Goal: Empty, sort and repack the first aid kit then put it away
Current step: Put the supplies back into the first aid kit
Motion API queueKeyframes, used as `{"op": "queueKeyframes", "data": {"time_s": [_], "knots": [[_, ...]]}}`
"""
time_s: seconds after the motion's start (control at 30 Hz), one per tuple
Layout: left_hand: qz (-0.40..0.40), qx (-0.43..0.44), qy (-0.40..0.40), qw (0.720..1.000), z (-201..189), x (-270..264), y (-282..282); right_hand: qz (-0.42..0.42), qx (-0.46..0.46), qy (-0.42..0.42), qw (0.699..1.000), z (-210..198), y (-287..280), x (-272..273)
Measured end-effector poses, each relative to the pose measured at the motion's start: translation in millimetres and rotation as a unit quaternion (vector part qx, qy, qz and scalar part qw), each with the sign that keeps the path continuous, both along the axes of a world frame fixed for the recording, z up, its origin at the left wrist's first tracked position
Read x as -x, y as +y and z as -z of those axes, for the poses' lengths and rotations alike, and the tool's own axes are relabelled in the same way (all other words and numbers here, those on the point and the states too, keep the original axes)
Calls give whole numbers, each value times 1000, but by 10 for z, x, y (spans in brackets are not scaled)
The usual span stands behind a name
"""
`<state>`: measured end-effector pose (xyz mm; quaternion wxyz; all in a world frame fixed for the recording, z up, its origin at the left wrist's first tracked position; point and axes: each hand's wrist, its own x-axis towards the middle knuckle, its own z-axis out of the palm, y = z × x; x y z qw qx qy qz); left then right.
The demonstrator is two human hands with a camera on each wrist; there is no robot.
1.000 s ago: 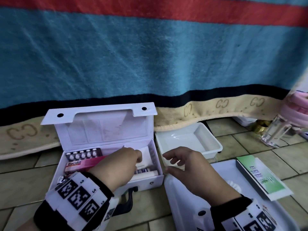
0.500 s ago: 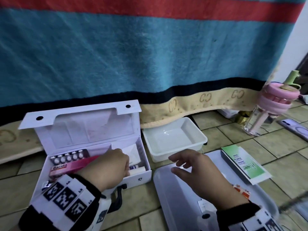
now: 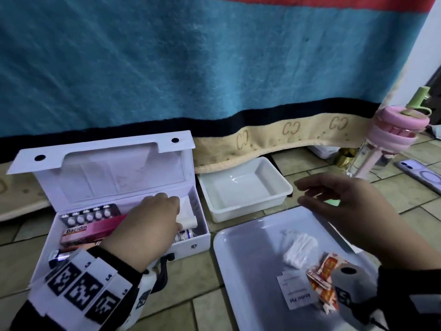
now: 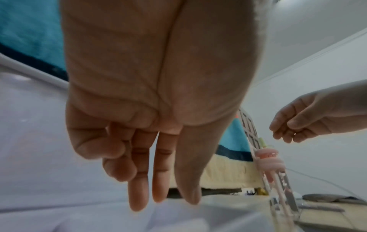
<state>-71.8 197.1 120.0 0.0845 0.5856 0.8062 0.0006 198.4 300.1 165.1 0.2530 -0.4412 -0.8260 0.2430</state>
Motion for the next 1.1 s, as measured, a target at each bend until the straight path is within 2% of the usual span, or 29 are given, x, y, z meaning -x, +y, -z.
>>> {"op": "queueKeyframes", "data": {"time_s": [0.1,0.2,0.33,0.5,0.6,0.67,0.73,1.0,1.1], "knots": [[29,-54,-42,997,-136,-236,37,17,-8,-43,999,-59,-17,-210],[80,-56,-78,992,-192,-510,109,39,16,-96,994,25,-22,-410],[171,-21,-45,984,-66,-887,213,35,54,-200,978,258,-35,-683],[335,47,-96,936,243,-1238,272,2,118,-296,948,482,-148,-835],[395,84,-117,907,380,-1355,295,-18,150,-345,926,611,-227,-801],[401,118,-106,902,442,-1395,292,-8,160,-354,921,690,-268,-753],[379,141,-87,910,462,-1405,281,-7,156,-356,921,736,-289,-688],[270,157,-60,948,477,-1217,269,-35,150,-322,934,792,-290,-471],[248,154,-40,956,442,-1136,248,-27,102,-316,943,671,-218,-457]]}}
